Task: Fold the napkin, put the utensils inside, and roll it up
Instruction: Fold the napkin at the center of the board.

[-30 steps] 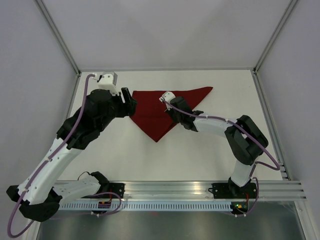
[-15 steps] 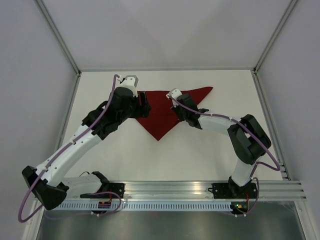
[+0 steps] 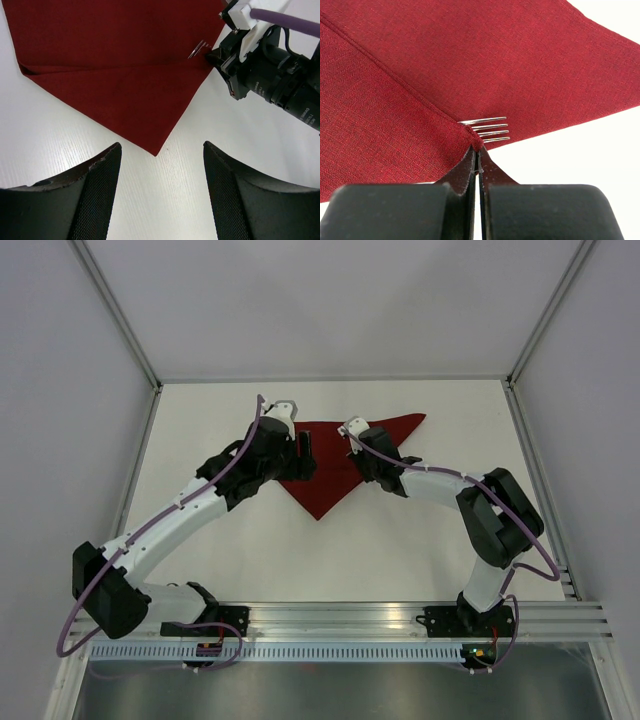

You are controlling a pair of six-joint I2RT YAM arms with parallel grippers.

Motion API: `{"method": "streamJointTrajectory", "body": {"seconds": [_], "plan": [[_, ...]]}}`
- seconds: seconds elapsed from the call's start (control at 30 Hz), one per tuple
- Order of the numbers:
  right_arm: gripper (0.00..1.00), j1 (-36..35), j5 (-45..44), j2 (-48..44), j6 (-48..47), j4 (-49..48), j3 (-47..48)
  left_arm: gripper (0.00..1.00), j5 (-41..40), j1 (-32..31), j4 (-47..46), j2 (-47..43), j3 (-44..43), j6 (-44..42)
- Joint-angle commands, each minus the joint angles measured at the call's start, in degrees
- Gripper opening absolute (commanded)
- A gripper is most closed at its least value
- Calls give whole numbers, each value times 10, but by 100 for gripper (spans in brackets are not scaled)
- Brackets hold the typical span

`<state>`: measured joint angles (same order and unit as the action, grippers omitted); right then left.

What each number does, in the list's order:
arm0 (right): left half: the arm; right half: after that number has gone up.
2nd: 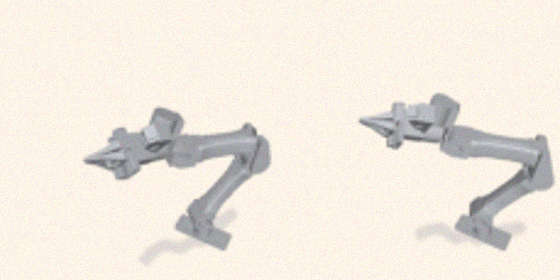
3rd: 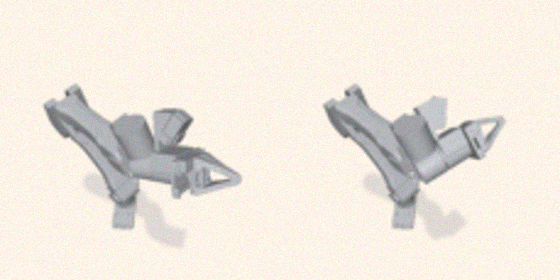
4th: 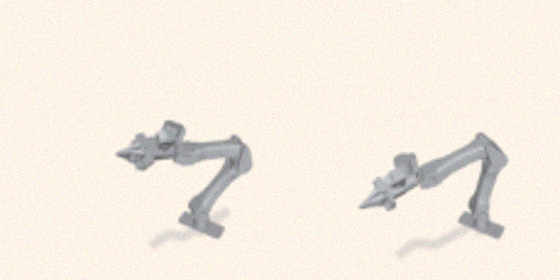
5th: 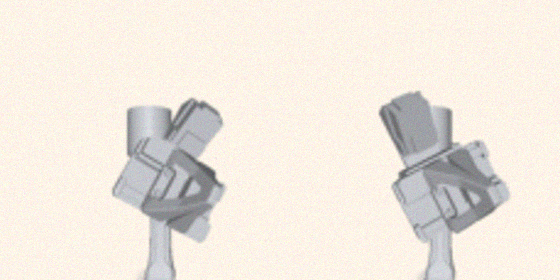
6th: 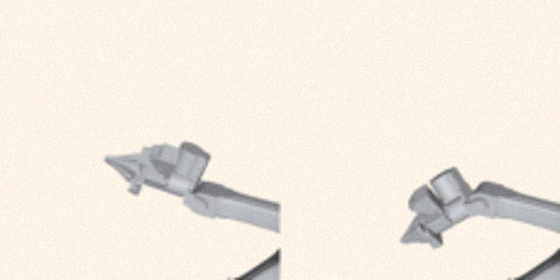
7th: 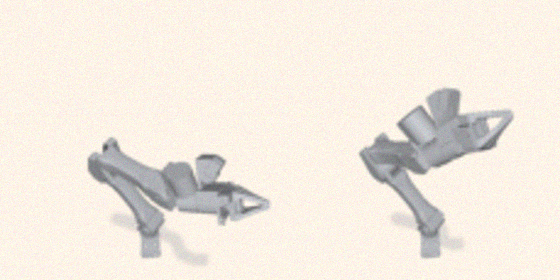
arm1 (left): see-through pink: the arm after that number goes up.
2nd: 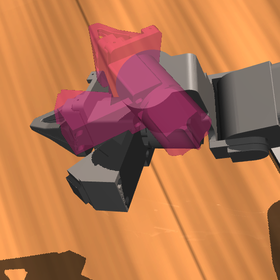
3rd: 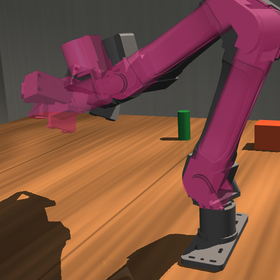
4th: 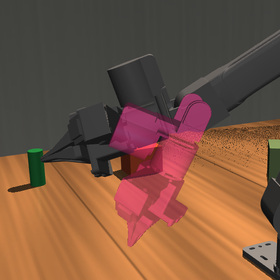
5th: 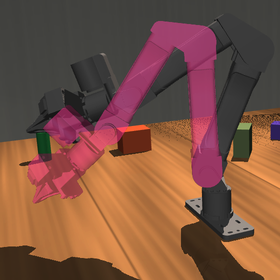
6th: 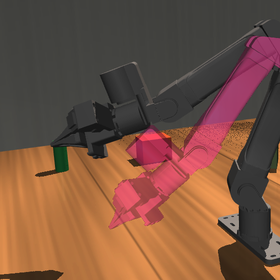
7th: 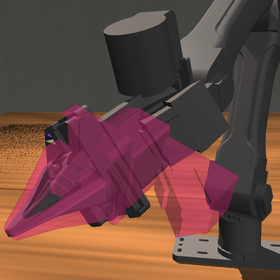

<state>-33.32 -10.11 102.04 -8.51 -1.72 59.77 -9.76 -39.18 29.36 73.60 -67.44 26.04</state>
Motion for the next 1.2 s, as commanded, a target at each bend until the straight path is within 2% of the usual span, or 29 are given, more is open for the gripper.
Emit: {"method": "streamJointTrajectory", "body": {"seconds": [0.0,1.03,1.13,1.17], "plan": [[0,7,5,-17,10,-12,-3,71,18,1,-39,12,14,22],[0,18,-3,32,8,-16,32,71,46,1,-85,32,58,27],[3,21,-2,33,8,-10,38,71,49,1,-88,33,62,29],[10,22,-1,34,7,-8,40,71,50,1,-90,33,64,29]]}}
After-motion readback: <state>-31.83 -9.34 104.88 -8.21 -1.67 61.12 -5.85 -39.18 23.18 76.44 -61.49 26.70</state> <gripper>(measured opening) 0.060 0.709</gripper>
